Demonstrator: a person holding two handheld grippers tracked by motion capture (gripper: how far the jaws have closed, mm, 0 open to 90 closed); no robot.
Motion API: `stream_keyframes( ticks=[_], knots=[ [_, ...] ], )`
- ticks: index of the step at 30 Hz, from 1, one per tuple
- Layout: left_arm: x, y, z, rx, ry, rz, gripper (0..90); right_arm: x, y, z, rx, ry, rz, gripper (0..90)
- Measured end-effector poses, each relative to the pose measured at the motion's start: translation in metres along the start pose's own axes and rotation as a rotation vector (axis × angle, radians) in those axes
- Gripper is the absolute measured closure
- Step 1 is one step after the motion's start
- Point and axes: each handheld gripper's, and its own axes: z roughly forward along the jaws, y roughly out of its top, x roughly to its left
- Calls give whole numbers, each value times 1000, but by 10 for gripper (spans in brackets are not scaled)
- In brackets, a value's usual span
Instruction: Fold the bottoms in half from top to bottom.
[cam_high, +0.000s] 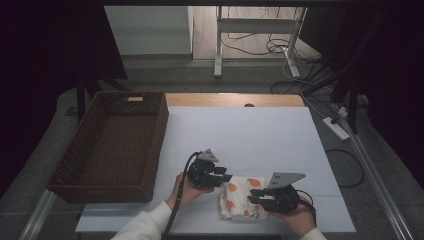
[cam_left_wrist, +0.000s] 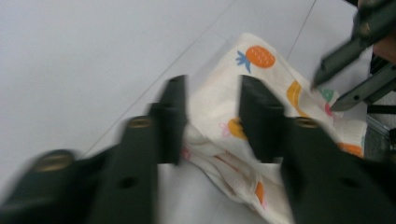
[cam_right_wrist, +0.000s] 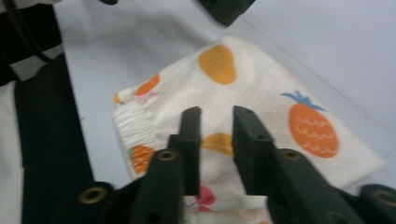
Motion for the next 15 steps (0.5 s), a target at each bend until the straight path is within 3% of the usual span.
stream_keyframes(
  ticks=[5, 15],
  knots=[
    [1, 0, 0, 4, 18, -17, 396, -5, 0, -1, -13, -37, 20, 548],
    [6, 0, -8, -6, 14, -46, 268, -14, -5, -13, -59, -93, 54, 462]
  ],
)
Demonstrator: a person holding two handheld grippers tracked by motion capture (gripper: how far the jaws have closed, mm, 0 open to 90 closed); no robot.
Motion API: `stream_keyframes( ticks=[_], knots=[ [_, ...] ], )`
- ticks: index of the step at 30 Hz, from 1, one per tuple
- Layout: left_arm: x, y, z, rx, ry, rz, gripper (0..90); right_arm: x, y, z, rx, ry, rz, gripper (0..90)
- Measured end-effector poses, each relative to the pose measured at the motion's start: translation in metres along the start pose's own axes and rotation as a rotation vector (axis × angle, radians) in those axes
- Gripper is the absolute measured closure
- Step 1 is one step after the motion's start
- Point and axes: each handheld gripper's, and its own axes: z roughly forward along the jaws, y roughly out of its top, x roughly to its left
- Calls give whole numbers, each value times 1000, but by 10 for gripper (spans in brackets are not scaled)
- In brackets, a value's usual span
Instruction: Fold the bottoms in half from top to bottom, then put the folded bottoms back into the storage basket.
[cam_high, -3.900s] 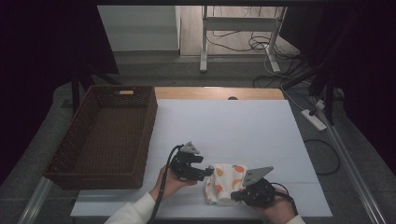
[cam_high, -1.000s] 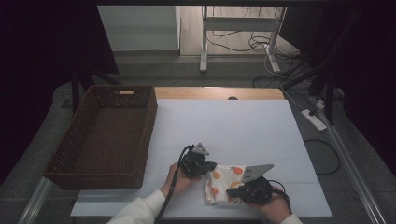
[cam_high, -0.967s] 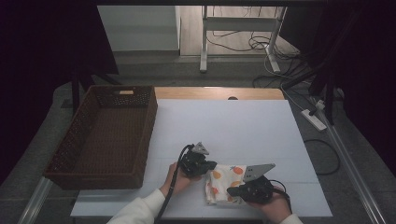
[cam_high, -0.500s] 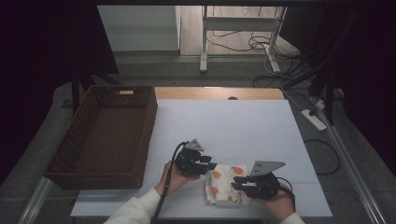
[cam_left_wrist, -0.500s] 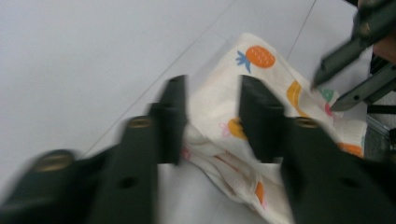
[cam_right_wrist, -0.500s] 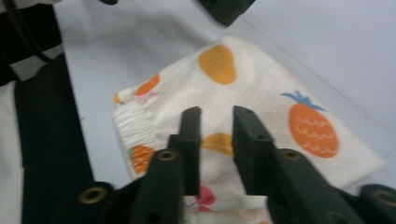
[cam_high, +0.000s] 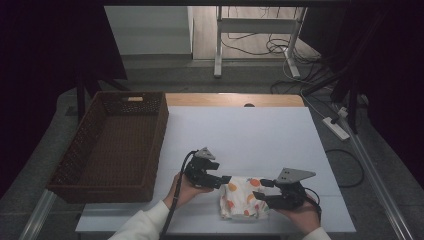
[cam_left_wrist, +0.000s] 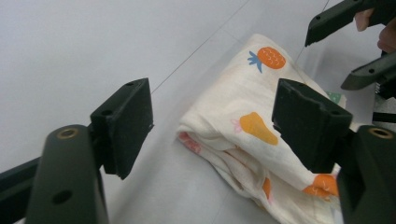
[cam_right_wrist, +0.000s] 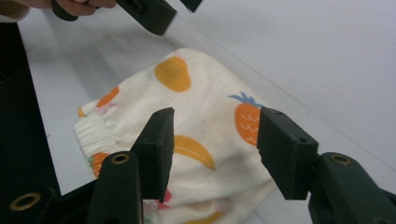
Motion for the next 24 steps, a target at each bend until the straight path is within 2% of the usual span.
stream_keyframes(
  ticks=[11, 14, 24],
  knots=[
    [3, 2, 4, 33, -46, -24, 209, -13, -8, -15, -24, -49, 40, 449],
    [3, 1, 6, 41, -53, -33, 198, -14, -8, -15, -23, -47, 42, 448],
    [1, 3, 10, 47, -49, -31, 183, -13, -8, -15, -16, -50, 35, 448]
  ],
)
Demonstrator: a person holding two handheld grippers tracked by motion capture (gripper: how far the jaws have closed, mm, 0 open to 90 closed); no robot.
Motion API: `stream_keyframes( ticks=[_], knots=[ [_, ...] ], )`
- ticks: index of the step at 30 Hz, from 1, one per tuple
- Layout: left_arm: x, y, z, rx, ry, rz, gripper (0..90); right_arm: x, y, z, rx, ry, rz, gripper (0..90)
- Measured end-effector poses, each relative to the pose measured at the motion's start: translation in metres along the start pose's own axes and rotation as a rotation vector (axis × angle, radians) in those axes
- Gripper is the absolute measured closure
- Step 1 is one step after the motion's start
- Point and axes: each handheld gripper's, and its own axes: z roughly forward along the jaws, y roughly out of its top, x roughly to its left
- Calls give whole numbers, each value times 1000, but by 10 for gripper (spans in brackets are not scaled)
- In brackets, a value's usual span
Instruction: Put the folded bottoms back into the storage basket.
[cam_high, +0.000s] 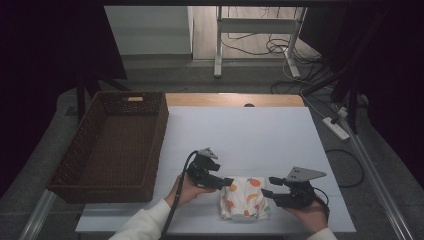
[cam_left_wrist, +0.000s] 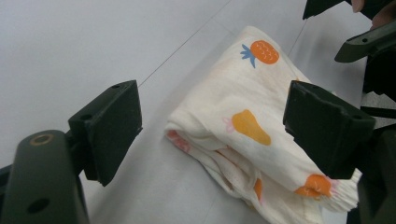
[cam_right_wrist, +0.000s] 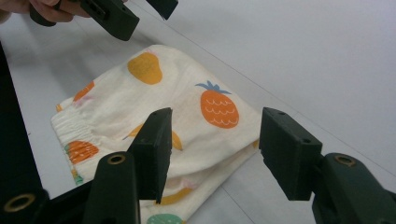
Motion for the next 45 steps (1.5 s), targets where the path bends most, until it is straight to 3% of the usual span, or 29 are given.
stream_keyframes(
  ticks=[15, 19, 36, 45],
  knots=[
    [-1, 3, 24, 67, 4, 8, 174, 0, 0, 2, 5, -2, -4, 447],
    [1, 5, 26, 63, 12, -5, 169, 0, -2, 1, 10, -6, -3, 447],
    [9, 0, 38, 112, -29, -33, 170, 0, -2, 1, 16, -13, -3, 440],
    [6, -3, 38, 118, -61, -15, 291, 0, -2, 1, 14, -14, -5, 438]
  ],
)
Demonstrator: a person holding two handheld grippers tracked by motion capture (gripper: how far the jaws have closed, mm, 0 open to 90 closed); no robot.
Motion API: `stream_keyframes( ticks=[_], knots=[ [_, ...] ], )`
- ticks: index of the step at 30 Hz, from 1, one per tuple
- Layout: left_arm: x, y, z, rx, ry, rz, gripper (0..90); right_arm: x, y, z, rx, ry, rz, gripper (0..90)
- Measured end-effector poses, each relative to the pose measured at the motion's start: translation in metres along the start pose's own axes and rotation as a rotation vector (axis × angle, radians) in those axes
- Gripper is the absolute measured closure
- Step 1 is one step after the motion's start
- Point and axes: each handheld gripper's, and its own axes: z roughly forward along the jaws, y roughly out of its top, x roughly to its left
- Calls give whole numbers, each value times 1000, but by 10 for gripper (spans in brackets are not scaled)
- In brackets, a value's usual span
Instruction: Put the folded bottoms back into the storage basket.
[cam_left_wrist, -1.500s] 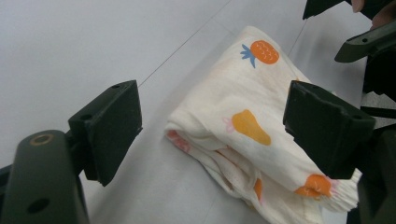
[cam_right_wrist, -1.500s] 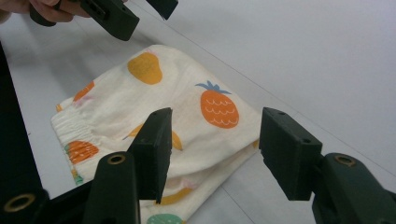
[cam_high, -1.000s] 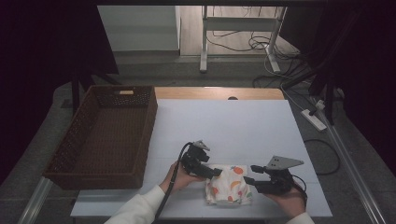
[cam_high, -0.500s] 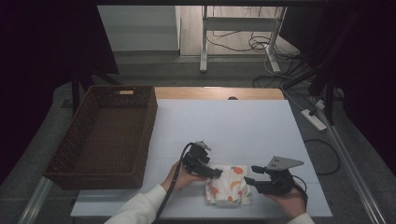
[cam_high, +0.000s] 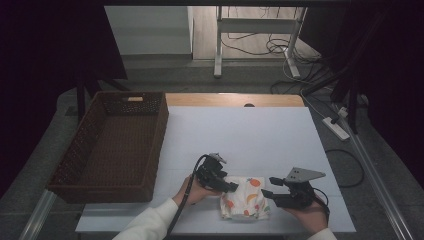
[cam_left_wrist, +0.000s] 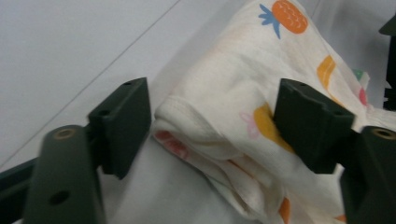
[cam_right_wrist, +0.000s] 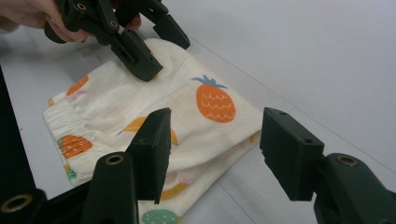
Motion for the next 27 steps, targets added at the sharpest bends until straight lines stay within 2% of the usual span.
stream_keyframes(
  ticks=[5, 11, 15, 18, 27],
  knots=[
    [-2, -2, 0, 4, 2, 8, 385, 0, 0, 0, -3, 2, -3, 438],
    [-5, -3, 0, 18, -18, 49, 530, 0, 1, 0, -2, -2, -4, 438],
    [-8, -4, -1, 8, -18, 72, 650, -1, 1, -1, 1, -13, 2, 438],
    [-9, -4, -2, 1, -16, 83, 686, -2, 0, -1, -2, -20, 7, 438],
    [-11, -1, -13, -38, -5, 94, 702, -3, 0, -3, -16, -28, 10, 428]
  ],
)
